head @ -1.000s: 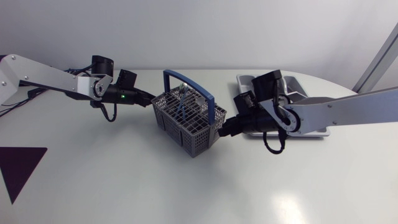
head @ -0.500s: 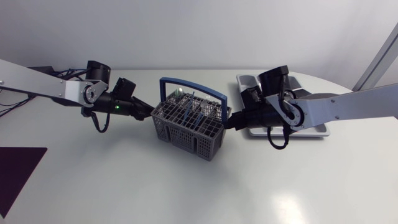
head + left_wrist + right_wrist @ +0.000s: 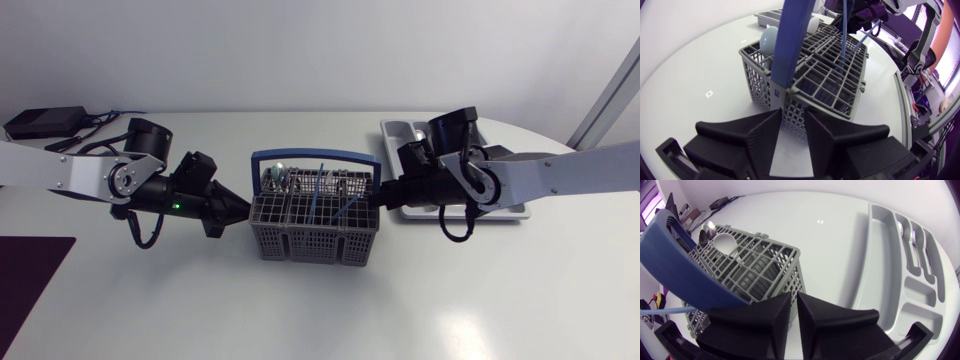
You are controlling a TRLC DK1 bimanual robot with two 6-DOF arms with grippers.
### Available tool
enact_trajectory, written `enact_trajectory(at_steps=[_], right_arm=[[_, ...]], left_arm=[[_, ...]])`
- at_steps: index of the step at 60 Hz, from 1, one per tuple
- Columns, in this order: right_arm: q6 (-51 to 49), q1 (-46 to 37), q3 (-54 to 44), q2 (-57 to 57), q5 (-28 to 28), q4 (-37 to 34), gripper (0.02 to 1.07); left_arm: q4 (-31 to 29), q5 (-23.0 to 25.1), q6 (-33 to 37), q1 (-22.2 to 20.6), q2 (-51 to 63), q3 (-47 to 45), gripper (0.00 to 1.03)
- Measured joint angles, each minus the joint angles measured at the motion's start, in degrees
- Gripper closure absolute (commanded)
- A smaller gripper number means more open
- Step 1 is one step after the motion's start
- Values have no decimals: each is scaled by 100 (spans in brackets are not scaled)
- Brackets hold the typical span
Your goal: Unload the cutlery basket into the drawer organizer.
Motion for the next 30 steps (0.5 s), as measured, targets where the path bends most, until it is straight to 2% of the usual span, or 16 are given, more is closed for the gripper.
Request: enact_trajectory(at_steps=[7, 14, 23, 27, 30], right_arm=[[-2, -11, 0, -2, 9, -2, 88], [-63, -116, -68, -247, -81, -4, 81], [-203, -389, -334, -1211, -105, -173, 40], [-293, -494, -498, -1694, -107, -328, 22], [-374, -522, -612, -2017, -125, -511, 14]], left_arm=[[0, 15, 20, 0, -68, -70, 62], [-22, 15, 31, 0, -225, -229, 44], [-203, -17, 186, 35, -671, -505, 17], [-223, -39, 214, 83, -964, -597, 12], [-243, -57, 232, 120, -1178, -629, 11]])
